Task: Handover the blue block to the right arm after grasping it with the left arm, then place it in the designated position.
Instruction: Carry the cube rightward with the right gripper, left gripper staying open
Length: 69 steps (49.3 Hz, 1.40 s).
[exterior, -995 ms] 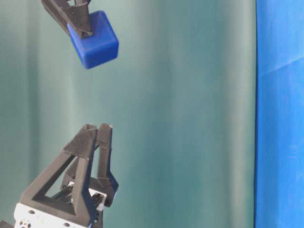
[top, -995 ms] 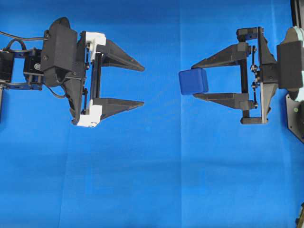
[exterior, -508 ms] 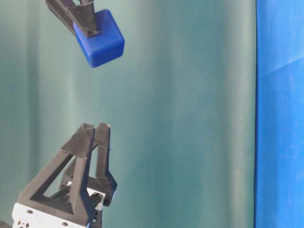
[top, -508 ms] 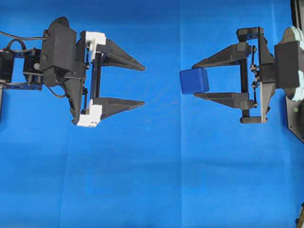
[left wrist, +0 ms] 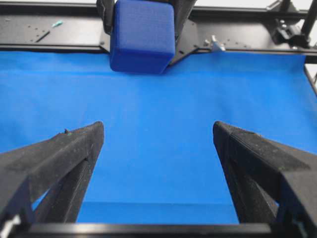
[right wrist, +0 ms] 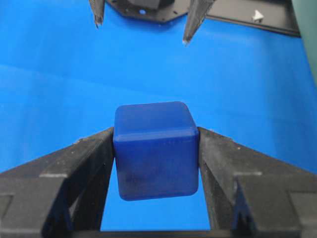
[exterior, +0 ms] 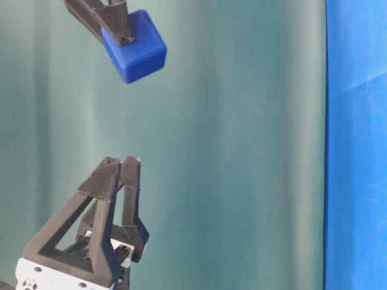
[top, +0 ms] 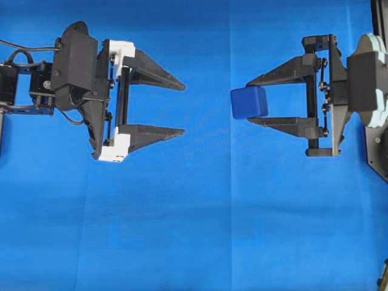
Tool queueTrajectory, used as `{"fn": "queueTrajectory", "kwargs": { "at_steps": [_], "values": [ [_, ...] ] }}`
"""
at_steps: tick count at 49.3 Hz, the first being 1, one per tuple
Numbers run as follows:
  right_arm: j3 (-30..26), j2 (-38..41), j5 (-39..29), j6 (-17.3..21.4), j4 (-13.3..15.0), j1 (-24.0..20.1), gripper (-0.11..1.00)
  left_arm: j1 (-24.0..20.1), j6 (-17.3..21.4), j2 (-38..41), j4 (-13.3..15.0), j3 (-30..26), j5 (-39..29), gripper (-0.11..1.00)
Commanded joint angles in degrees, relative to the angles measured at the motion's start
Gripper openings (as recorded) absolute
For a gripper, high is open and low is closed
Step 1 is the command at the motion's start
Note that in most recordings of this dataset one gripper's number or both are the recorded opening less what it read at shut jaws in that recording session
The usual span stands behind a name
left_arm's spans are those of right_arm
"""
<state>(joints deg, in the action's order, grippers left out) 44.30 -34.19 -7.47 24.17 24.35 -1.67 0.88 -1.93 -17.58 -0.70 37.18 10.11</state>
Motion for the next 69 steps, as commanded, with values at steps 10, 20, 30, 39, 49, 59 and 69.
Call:
{"fn": "queueTrajectory", "kwargs": {
  "at_steps": [10,20,30,39,49,59,69],
  "values": [
    [-0.62,-0.35,-5.63,0.18,-2.29,-1.23,0.44,-0.09,0.09,-0.88,-0.09,-0.97,0.62,0.93],
    [-0.53,-0.26,-11.6,0.18,-4.48,-2.37,0.44,0.0,0.09,-0.88,-0.18,-0.97,0.62,0.93],
    [-0.62,-0.18,-12.92,0.18,-4.75,-2.9,0.44,-0.09,0.09,-0.97,-0.09,-0.88,0.62,0.93],
    [-0.62,-0.18,-12.83,0.09,-4.75,-2.72,0.44,0.0,0.09,-1.05,-0.09,-0.7,0.62,0.93],
    [-0.53,-0.09,-12.83,0.09,-4.75,-2.81,0.44,0.0,0.0,-1.14,-0.09,-0.79,0.62,0.93],
    [-0.53,0.0,-12.83,0.09,-4.75,-2.81,0.44,0.0,0.0,-1.05,-0.09,-0.7,0.62,0.93],
    [-0.18,1.93,-10.37,0.09,-4.75,-2.81,0.44,0.0,0.0,-1.05,-0.18,-0.79,0.62,0.93]
  ]
}}
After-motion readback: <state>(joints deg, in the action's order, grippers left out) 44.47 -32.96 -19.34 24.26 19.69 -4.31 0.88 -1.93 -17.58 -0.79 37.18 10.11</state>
